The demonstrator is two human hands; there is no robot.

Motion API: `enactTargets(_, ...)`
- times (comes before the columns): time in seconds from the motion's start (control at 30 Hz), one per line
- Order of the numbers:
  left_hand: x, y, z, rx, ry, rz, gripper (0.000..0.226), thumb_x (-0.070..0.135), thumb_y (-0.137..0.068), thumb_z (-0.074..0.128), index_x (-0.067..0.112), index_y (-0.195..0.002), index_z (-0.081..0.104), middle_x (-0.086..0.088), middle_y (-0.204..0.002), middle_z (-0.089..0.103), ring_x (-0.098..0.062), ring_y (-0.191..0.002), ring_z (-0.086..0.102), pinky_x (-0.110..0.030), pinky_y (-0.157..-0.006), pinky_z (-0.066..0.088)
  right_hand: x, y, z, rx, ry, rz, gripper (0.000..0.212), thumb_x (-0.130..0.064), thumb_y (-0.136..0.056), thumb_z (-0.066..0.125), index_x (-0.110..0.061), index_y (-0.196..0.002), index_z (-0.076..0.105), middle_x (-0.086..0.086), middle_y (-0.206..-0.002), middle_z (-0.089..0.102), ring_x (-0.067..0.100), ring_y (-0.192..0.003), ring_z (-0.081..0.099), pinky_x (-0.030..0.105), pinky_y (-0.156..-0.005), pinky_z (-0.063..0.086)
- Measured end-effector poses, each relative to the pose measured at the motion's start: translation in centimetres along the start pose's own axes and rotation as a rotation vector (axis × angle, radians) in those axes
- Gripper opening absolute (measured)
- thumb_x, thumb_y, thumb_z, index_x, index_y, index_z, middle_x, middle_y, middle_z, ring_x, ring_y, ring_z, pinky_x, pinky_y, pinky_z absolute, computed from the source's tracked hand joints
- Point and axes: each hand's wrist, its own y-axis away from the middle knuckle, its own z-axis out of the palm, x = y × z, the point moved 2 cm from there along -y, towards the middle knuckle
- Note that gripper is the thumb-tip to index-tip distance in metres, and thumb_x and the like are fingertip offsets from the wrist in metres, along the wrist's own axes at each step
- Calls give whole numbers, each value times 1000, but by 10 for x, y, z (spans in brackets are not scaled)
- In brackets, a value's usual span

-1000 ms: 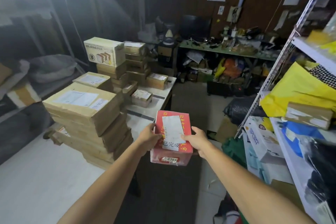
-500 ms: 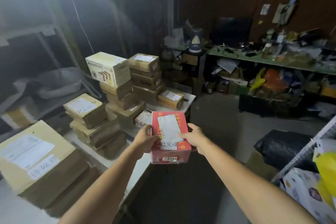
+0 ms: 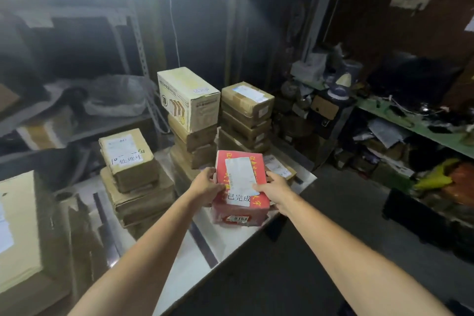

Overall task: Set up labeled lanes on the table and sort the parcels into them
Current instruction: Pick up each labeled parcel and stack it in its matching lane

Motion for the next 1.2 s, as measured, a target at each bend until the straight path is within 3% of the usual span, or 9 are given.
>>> enactTargets(0.07,2,-11,0,24,32,-36,54,13,-93,67,22,-141,43,-7,-108,69,-25,-93,72,-48,-71,62,-9,-24,0,-31,34,4,57,-19,-91,72,-27,-142,48,1,-124,66,21,-105,68,45,-83,61)
enactTargets(0.17,4,-28,-2,69,73,-96,50,11,-95,64,20,-139,42,-6,-107,67,-23,-92,71,-36,-59,59,-19,-58,5,-95,83,-4,65,-21,-91,73,-29,-147,42,2,-131,64,23,-109,67,49,-86,60)
enactTargets(0.37,-7,-51,8,176,179,-215,46,12,-95,65,26,-134,44,-3,-108,68,-22,-95,71,-49,-82,60,-23,-114,16,-238,98,-11,71,-10,-91,71,-20,-152,36,8,-137,59,26,-112,65,46,-90,58)
enactTargets(0.53,-17,-57,30,298,261,-269,44,10,-94,65,25,-130,45,-6,-113,68,-22,-98,71,-46,-76,60,-9,-154,22,-357,53,-6,85,9,-83,70,-13,-155,30,12,-133,60,28,-110,64,47,-90,57)
enactTargets(0.83,-13,-48,65,440,349,-331,43,3,-96,60,21,-132,44,-9,-113,63,-23,-99,69,-50,-80,60,-12,-166,0,-506,150,-57,80,3,-87,71,-19,-153,31,8,-133,57,26,-113,63,46,-91,58)
enactTargets(1.2,-27,-35,76,427,385,-373,44,-2,-97,57,18,-133,43,-10,-110,62,-23,-94,68,-50,-82,58,9,-167,10,-546,241,-34,75,-2,-88,72,-23,-150,36,6,-128,63,25,-103,68,47,-84,61)
